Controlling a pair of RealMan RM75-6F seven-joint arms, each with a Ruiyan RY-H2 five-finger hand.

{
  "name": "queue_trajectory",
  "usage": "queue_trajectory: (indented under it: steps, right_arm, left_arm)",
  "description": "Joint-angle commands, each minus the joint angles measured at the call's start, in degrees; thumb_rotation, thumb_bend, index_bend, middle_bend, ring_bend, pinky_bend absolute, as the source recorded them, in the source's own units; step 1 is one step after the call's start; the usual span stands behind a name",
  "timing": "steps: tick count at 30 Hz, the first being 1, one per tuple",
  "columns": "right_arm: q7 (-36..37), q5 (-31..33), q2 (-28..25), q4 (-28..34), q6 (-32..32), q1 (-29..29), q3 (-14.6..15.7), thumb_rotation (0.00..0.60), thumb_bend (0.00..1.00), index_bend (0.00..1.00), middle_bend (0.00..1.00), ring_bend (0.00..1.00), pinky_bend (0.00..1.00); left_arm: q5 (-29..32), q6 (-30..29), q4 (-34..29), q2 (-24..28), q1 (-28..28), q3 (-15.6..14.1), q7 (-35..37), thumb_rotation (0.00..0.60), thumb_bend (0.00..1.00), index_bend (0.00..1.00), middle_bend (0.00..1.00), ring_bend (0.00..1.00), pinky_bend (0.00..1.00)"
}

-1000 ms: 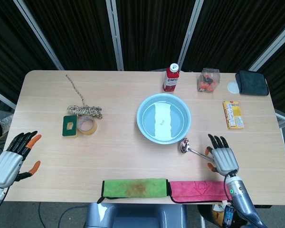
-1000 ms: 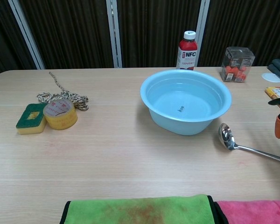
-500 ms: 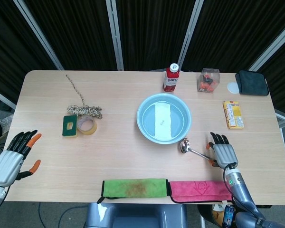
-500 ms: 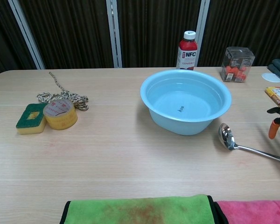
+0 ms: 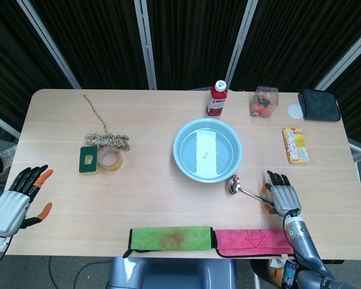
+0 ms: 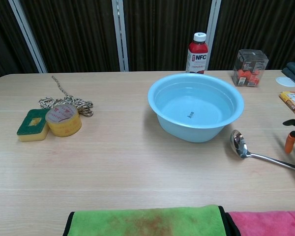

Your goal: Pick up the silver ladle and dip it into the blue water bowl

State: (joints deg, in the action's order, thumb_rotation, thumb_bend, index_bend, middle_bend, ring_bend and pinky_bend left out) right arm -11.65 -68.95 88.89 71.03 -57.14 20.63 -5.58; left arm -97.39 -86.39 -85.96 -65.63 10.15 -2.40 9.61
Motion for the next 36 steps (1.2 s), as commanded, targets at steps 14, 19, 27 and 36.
queue_trajectory:
  steps: [14, 19, 27, 36]
  right_arm:
    - [2.48, -0.12, 3.03, -5.00, 2.35, 1.01, 0.51, 0.600, 0.24, 0.42, 0.00, 0.00, 0.00]
    - [3.12, 0.04, 4.19, -6.93, 3.52, 1.37, 0.69, 0.600, 0.25, 0.46, 0.00, 0.00, 0.00]
    - [3.39, 0.02, 5.43, -8.97, 4.62, 1.90, 0.81, 0.600, 0.31, 0.52, 0.00, 0.00, 0.00]
    - [2.46, 0.10, 5.21, -9.19, 4.30, 1.87, 0.82, 0.600, 0.35, 0.56, 0.00, 0.00, 0.00]
  left_arm:
    - [0.56, 0.44, -0.24, -0.09, 0.20, 0.26, -0.55, 0.564, 0.41, 0.00, 0.00, 0.00, 0.00]
    - [0.84, 0.66, 0.03, -0.08, 0.25, 0.30, -0.22, 0.565, 0.42, 0.00, 0.00, 0.00, 0.00]
    - [0.92, -0.07, 0.30, 0.11, 0.01, 0.47, 0.43, 0.565, 0.41, 0.00, 0.00, 0.00, 0.00]
    - [0.64, -0.21, 0.62, 0.17, 0.04, 0.38, 1.00, 0.564, 0.41, 0.00, 0.00, 0.00, 0.00]
